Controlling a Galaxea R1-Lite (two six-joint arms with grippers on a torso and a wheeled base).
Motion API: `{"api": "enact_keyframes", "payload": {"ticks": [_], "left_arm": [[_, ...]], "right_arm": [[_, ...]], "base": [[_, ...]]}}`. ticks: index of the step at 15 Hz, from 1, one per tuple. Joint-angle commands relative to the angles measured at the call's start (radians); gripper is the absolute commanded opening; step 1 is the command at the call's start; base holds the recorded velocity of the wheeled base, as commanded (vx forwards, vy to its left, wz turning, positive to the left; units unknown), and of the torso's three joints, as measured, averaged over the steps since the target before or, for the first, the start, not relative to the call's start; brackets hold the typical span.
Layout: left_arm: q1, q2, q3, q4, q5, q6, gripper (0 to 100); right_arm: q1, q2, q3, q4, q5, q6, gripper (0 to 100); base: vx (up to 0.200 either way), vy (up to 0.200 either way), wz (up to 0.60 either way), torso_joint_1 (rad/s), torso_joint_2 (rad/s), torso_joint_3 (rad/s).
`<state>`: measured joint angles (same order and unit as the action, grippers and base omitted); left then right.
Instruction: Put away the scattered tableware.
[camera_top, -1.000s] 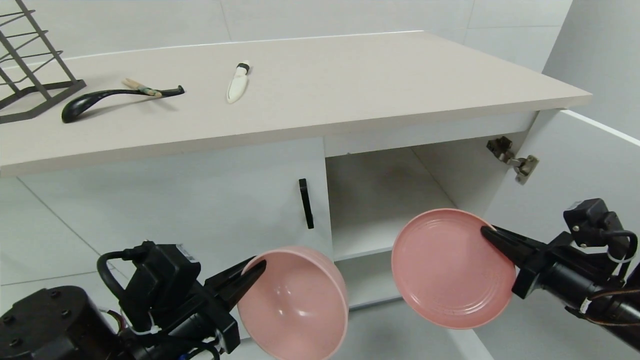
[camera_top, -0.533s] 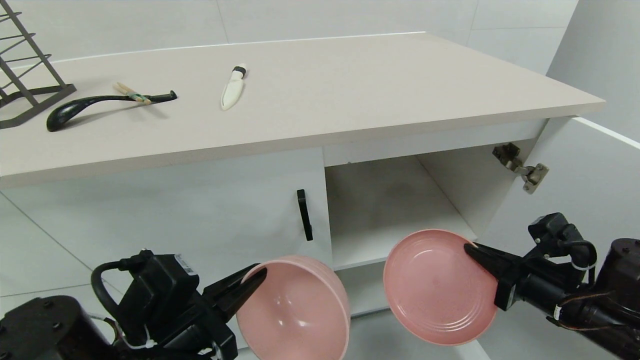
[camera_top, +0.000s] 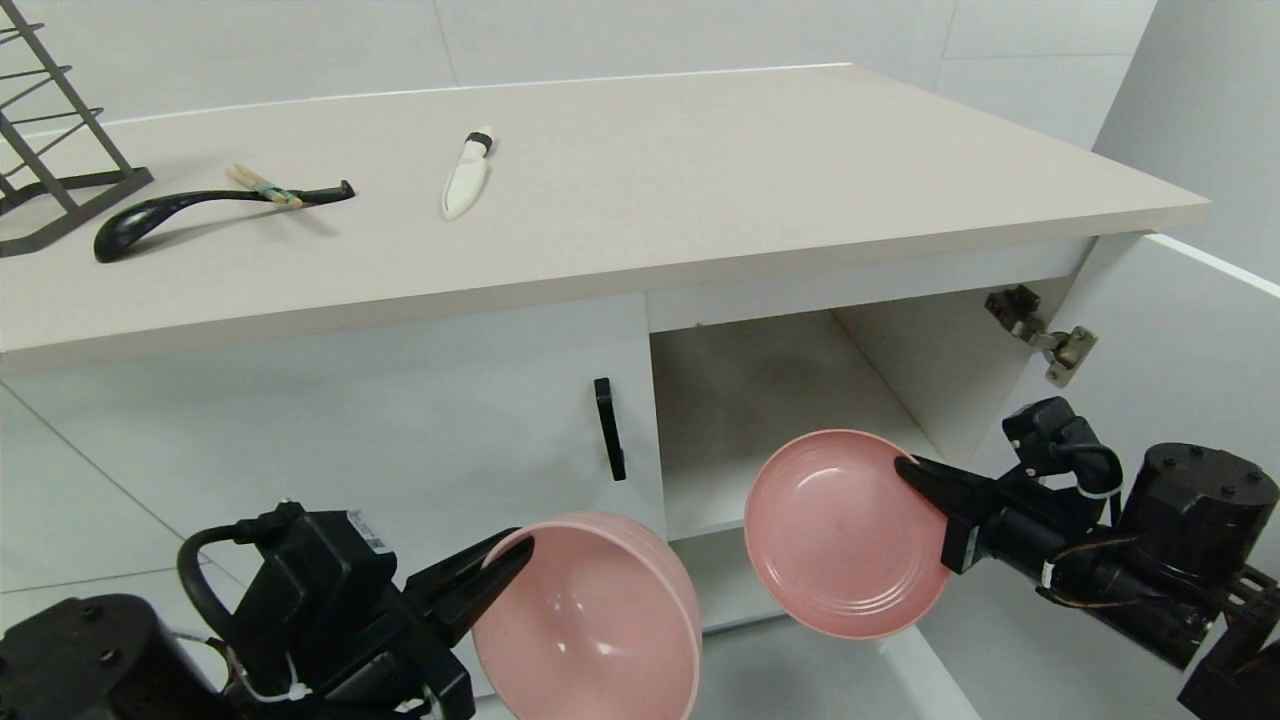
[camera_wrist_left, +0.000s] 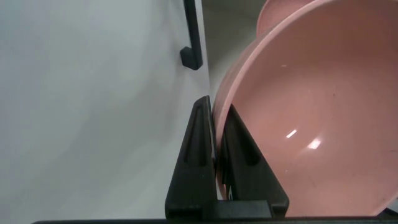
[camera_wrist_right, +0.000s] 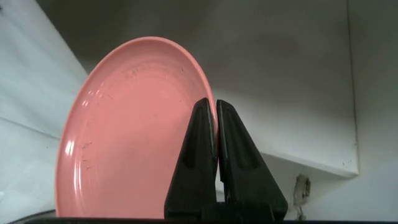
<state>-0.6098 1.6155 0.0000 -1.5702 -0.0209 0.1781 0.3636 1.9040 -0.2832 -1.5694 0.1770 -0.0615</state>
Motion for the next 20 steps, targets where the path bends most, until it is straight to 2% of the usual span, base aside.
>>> {"api": "enact_keyframes", "payload": {"ticks": [1, 3, 7, 10, 12, 18, 20], "left_arm": [[0.016, -0.002, 0.000, -0.001, 0.012, 0.000, 0], [0.016, -0.002, 0.000, 0.016, 0.044, 0.000, 0], [0.016, -0.075, 0.000, 0.104, 0.047, 0.000, 0], [0.018, -0.195, 0.000, 0.265, 0.047, 0.000, 0], [0.018, -0.212, -0.003, 0.292, 0.045, 0.001, 0], [0.019, -0.178, -0.009, 0.286, 0.045, 0.003, 0], [0.019, -0.172, -0.020, 0.260, 0.047, 0.011, 0]], "right_arm": [[-0.002, 0.053, -0.042, -0.001, -0.001, 0.006, 0], [-0.002, 0.082, -0.073, -0.001, -0.001, 0.037, 0], [-0.009, 0.144, -0.134, -0.001, -0.002, 0.077, 0], [-0.011, 0.193, -0.195, -0.001, -0.002, 0.100, 0], [-0.011, 0.214, -0.229, -0.001, -0.002, 0.104, 0], [-0.041, 0.316, -0.329, -0.001, -0.017, 0.108, 0], [-0.057, 0.352, -0.369, -0.001, -0.027, 0.150, 0]], "base": [[0.000, 0.000, 0.00, 0.000, 0.00, 0.000], [0.000, 0.000, 0.00, 0.000, 0.00, 0.000], [0.000, 0.000, 0.00, 0.000, 0.00, 0.000], [0.000, 0.000, 0.00, 0.000, 0.00, 0.000], [0.000, 0.000, 0.00, 0.000, 0.00, 0.000], [0.000, 0.000, 0.00, 0.000, 0.00, 0.000], [0.000, 0.000, 0.00, 0.000, 0.00, 0.000]]}}
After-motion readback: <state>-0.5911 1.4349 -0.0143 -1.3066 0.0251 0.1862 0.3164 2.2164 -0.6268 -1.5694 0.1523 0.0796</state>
